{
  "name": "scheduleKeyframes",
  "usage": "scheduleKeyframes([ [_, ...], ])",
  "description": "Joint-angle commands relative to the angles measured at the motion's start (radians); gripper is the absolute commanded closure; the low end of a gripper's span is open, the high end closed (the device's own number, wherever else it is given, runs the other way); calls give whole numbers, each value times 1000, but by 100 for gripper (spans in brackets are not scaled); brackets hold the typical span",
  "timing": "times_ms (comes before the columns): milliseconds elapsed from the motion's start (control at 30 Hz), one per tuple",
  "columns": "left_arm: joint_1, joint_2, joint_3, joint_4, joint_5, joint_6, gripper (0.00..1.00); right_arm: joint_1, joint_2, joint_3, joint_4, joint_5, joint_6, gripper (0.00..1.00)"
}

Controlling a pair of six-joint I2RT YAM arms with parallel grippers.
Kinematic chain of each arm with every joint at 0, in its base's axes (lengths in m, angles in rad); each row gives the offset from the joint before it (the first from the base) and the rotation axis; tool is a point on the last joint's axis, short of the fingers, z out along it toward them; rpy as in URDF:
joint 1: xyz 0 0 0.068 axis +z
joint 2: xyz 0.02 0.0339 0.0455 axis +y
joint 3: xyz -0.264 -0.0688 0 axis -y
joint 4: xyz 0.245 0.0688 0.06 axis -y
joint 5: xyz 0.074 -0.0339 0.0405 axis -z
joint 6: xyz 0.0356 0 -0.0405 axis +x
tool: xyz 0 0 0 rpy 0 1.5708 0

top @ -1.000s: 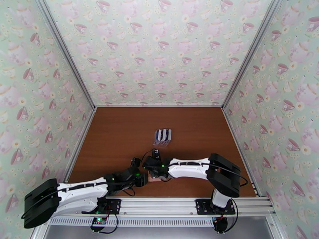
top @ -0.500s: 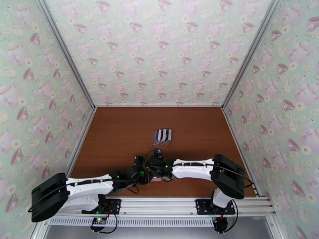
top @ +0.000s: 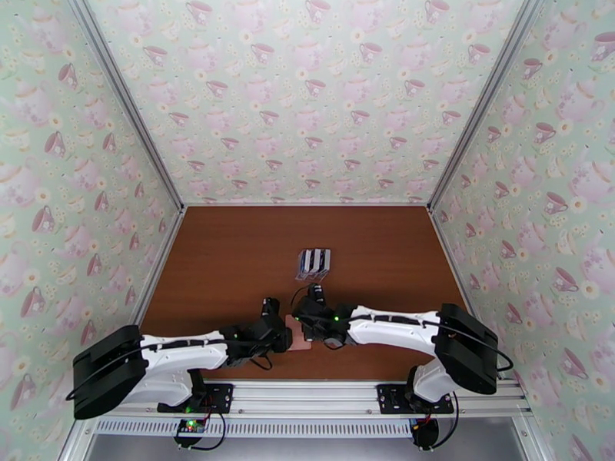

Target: Put the credit cards into the card holder

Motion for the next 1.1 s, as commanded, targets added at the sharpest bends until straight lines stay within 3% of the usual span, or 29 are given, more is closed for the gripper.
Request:
scheduleKeyframes([
  [0,-3,26,19,-29,-14,-11,62,-12,-43,-37,-54,16,-3,83],
  [533,-2,50,33,-29,-6,-22,63,-52,3,-96,-20,23,-14,80],
  [1067,33,39,58,-80,-12,31,63,-79,71,-22,-65,32,-63,72],
])
